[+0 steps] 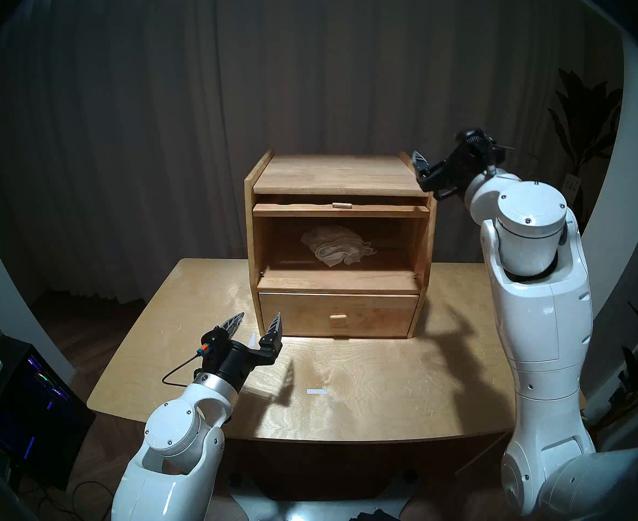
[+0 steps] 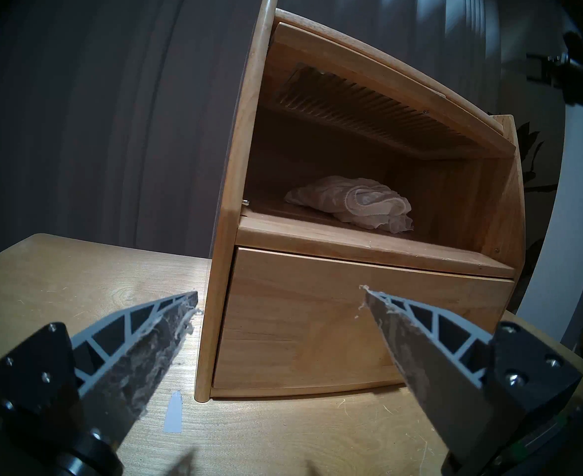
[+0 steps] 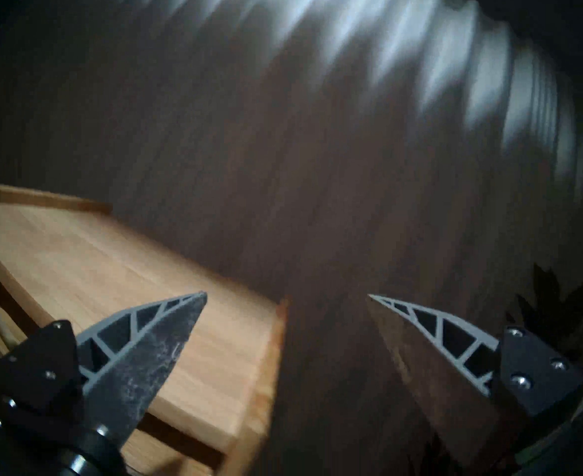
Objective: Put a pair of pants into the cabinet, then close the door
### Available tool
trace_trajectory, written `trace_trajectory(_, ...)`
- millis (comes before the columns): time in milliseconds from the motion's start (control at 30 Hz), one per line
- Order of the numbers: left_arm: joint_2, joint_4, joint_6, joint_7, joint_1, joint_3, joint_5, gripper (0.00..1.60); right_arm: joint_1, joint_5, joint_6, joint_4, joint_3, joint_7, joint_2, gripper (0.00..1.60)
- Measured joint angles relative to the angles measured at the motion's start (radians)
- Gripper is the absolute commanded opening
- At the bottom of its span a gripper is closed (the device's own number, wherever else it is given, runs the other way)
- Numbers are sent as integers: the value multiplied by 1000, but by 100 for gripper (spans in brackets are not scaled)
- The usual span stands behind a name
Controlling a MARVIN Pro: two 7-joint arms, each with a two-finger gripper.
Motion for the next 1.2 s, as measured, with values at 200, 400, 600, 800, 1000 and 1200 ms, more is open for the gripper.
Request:
trace_trajectory(200,0,-1,0,-1,0,0,0,160,-87,57,7,68,113,-69,-15,160)
trace_trajectory(400,1,-4,0,-1,0,0,3,160,-154,156,-43,104,211,-93,-69,160)
trace_trajectory(600,2,-6,0,-1,0,-1,8,160,-179,309,-137,184,306,-64,-142,160)
trace_trajectory(800,2,-10,0,-1,1,-1,15,160,-149,401,-218,282,342,-24,-179,160)
trace_trajectory(1000,2,-18,-1,0,3,-2,22,160,-118,422,-315,386,358,26,-184,160)
trace_trajectory(1200,12,-48,-7,34,6,1,94,160,-104,429,-394,442,371,55,-184,160)
